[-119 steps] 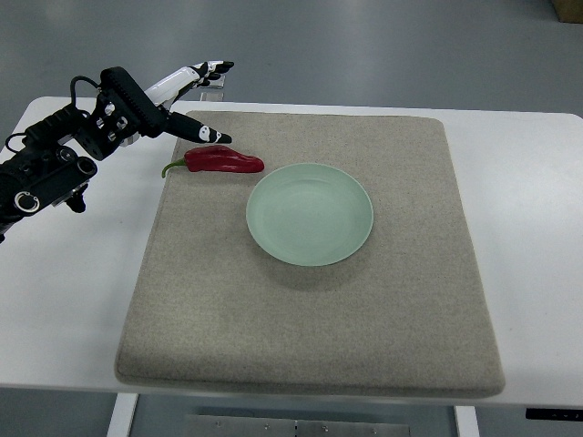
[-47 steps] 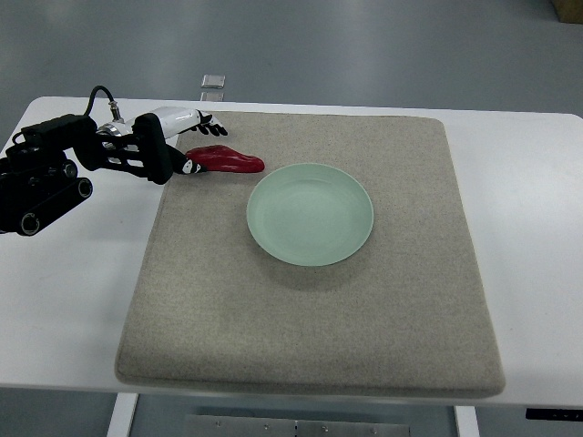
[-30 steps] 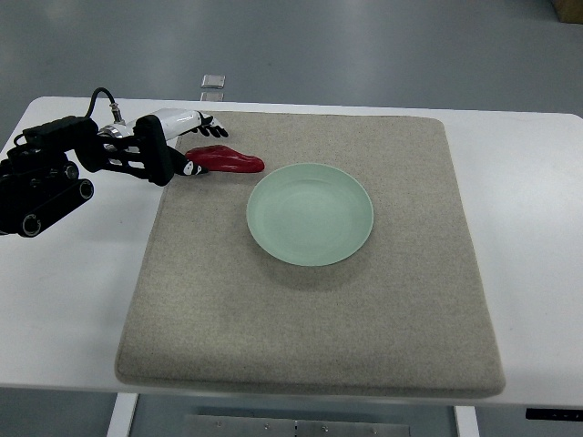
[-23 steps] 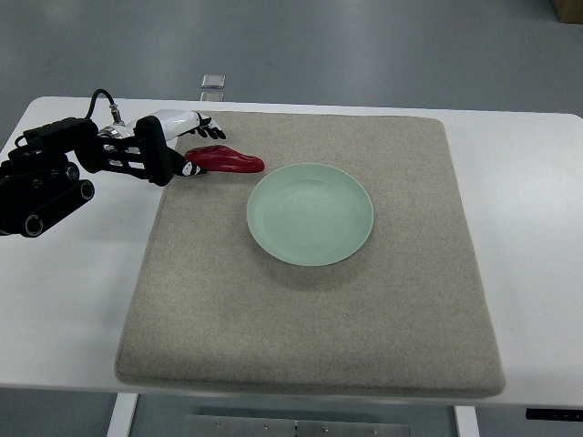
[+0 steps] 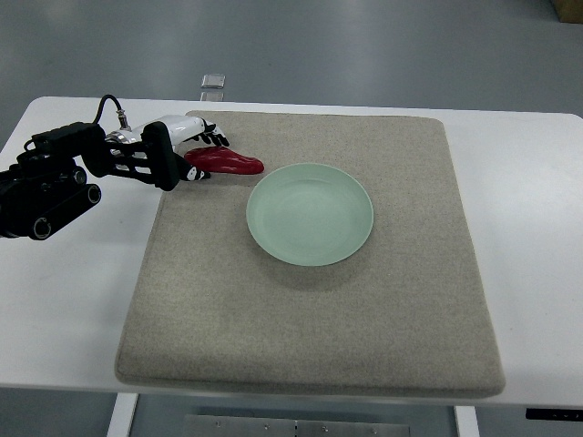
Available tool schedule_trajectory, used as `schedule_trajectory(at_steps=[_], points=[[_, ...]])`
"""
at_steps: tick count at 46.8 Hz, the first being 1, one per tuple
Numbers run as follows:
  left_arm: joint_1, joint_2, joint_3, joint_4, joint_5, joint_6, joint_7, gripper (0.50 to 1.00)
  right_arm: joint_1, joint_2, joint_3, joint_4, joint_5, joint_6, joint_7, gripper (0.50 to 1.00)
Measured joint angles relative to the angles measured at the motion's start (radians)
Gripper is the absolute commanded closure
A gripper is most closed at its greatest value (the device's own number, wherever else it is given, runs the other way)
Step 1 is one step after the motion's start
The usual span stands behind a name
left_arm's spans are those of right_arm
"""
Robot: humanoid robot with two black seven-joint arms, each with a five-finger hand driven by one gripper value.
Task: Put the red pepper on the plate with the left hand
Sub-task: 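Lower the left hand onto the red pepper and close fingers around it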
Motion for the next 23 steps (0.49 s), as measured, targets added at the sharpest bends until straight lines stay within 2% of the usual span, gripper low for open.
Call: schedule_trajectory(at_steps=[2, 8, 18, 23], points=[[0.000, 0.000, 0.000, 0.000, 0.000, 0.000, 0.000, 0.784, 0.000, 0.000, 0.000, 0.000, 0.000, 0.000, 0.000, 0.568], [0.000, 0.000, 0.000, 0.000, 0.000, 0.000, 0.000, 0.791, 0.000, 0.000, 0.000, 0.000, 0.000, 0.000, 0.000, 0.568], [0.000, 0.000, 0.001, 0.000, 0.000, 0.000, 0.000, 0.840, 0.000, 0.000, 0.000, 0.000, 0.000, 0.000, 0.000, 0.568], [0.000, -0.001, 0.001, 0.001, 0.000, -0.001, 0.000, 0.900, 0.000, 0.000, 0.000, 0.000, 0.000, 0.000, 0.000, 0.568]])
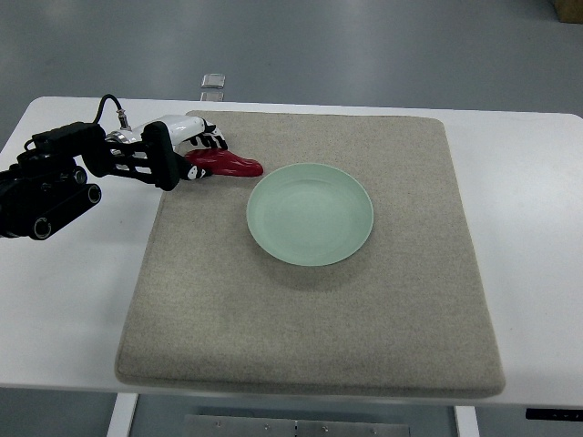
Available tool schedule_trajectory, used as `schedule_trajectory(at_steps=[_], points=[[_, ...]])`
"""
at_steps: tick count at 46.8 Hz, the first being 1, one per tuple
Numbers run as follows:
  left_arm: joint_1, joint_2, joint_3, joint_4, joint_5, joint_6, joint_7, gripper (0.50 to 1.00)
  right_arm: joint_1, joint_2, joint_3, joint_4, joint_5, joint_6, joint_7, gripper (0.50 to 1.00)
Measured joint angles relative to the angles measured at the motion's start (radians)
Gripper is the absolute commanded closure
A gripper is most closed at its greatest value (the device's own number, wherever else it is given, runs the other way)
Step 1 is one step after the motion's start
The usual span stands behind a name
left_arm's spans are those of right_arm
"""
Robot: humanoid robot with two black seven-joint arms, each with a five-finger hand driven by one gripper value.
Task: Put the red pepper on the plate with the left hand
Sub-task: 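Lower the left hand onto the red pepper and close fingers around it, then lift the pepper with the left hand and carry it over the plate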
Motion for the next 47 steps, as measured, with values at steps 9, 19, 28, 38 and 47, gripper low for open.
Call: schedule_trajectory(at_steps=[9, 19, 28, 38, 47], points=[[0.000, 0.000, 0.000, 0.000, 0.000, -0.001, 0.000, 1.000, 0.000, 0.000, 0.000, 0.000, 0.000, 0.000, 0.000, 0.568], [0.000, 0.000, 0.000, -0.001, 0.000, -0.001, 0.000, 1.000, 0.000, 0.000, 0.000, 0.000, 0.000, 0.000, 0.000, 0.568], [0.000, 0.000, 0.000, -0.002, -0.014, 0.002, 0.001, 1.000, 0.000, 0.000, 0.001, 0.000, 0.000, 0.000, 0.000, 0.568], [-0.008, 0.002, -0.005, -0.011, -0.016, 0.066, -0.002, 1.000, 0.000, 0.000, 0.000, 0.000, 0.000, 0.000, 0.000, 0.568], [-0.048, 0.004, -0.020, -0.074, -0.015, 0.078, -0.011, 1.000, 0.000, 0.000, 0.000, 0.000, 0.000, 0.000, 0.000, 0.568]])
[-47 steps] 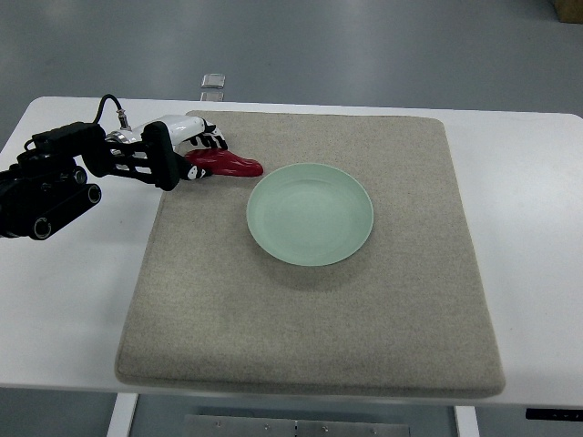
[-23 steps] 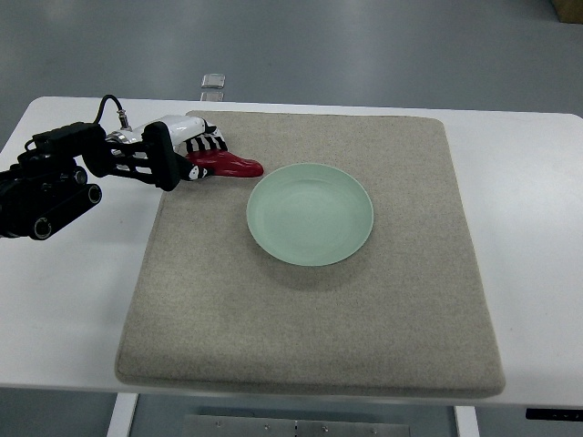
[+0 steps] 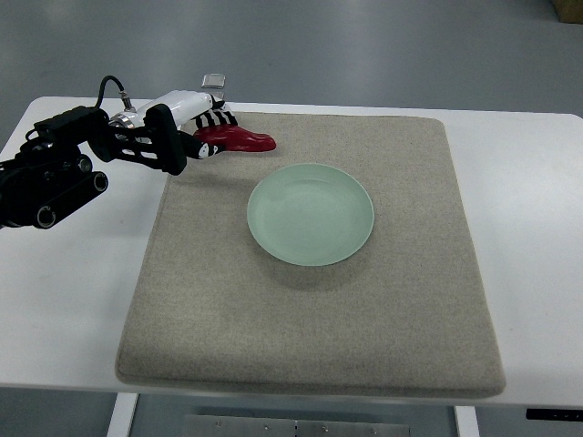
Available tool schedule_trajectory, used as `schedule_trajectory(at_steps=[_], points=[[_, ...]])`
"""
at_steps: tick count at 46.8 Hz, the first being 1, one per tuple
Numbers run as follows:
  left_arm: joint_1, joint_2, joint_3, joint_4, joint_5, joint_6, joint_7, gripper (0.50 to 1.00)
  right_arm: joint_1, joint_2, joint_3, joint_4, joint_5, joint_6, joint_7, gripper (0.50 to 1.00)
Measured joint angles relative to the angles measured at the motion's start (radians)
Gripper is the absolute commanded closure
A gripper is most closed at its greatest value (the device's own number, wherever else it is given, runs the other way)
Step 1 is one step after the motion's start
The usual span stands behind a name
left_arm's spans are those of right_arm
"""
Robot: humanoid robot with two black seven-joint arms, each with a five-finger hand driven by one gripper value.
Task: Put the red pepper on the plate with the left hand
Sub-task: 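Lift the pepper with the left hand and carry it over the plate, then lower the pepper onto the green plate with the left hand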
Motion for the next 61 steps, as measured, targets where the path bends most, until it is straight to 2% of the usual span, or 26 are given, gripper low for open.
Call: schedule_trajectory(at_steps=[12, 26, 39, 61], points=[[-0.067, -0.002, 0.005, -0.153, 0.005, -0.033, -0.005, 1.000, 0.000, 0.000, 0.000, 0.000, 0.000, 0.000, 0.000, 0.568], [-0.072, -0.004, 0.041, -0.291, 0.017, -0.090, -0.009, 1.000, 0.000, 0.000, -0.001, 0.000, 0.000, 0.000, 0.000, 0.568], [-0.068, -0.023, 0.122, -0.308, 0.067, -0.091, -0.010, 1.000, 0.000, 0.000, 0.000, 0.000, 0.000, 0.000, 0.000, 0.568], [-0.062, -0.037, 0.145, -0.275, 0.124, -0.089, -0.009, 1.000, 0.000, 0.000, -0.001, 0.000, 0.000, 0.000, 0.000, 0.568]])
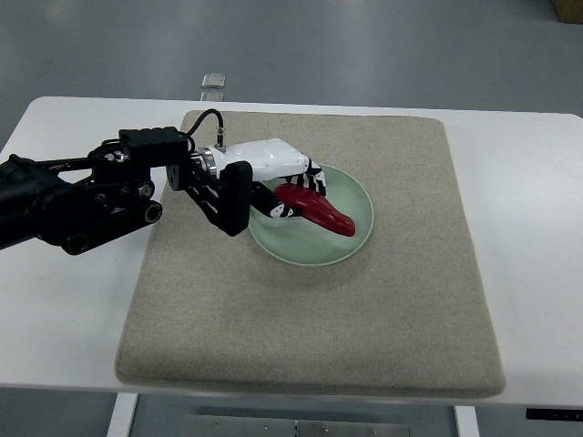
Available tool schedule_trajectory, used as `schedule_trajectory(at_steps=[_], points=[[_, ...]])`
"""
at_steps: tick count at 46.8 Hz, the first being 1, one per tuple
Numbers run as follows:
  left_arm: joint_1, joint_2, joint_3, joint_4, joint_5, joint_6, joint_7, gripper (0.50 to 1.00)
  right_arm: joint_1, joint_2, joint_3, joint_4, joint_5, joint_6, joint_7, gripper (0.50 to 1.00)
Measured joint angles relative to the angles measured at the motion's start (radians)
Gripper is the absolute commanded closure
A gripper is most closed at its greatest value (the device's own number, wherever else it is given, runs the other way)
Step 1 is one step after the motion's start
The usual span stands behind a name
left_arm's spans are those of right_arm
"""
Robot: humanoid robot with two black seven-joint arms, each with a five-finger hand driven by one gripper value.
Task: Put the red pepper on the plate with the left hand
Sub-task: 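Lower the pepper onto the green plate with the left hand, then open the left hand fingers and withdraw it from the plate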
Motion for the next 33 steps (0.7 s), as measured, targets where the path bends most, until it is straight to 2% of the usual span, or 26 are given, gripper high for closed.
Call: schedule_trajectory(at_steps=[30, 33], points=[[0.001, -0.019, -0.001, 0.029, -0.011, 0.013, 0.001, 1.000, 0.000, 0.000, 0.001, 0.000, 0.000, 0.000, 0.000, 0.568], [0.001, -0.024, -0.001, 0.029, -0.016, 0.016, 0.001, 0.988, 0.000, 0.000, 0.001, 0.000, 0.000, 0.000, 0.000, 0.568]])
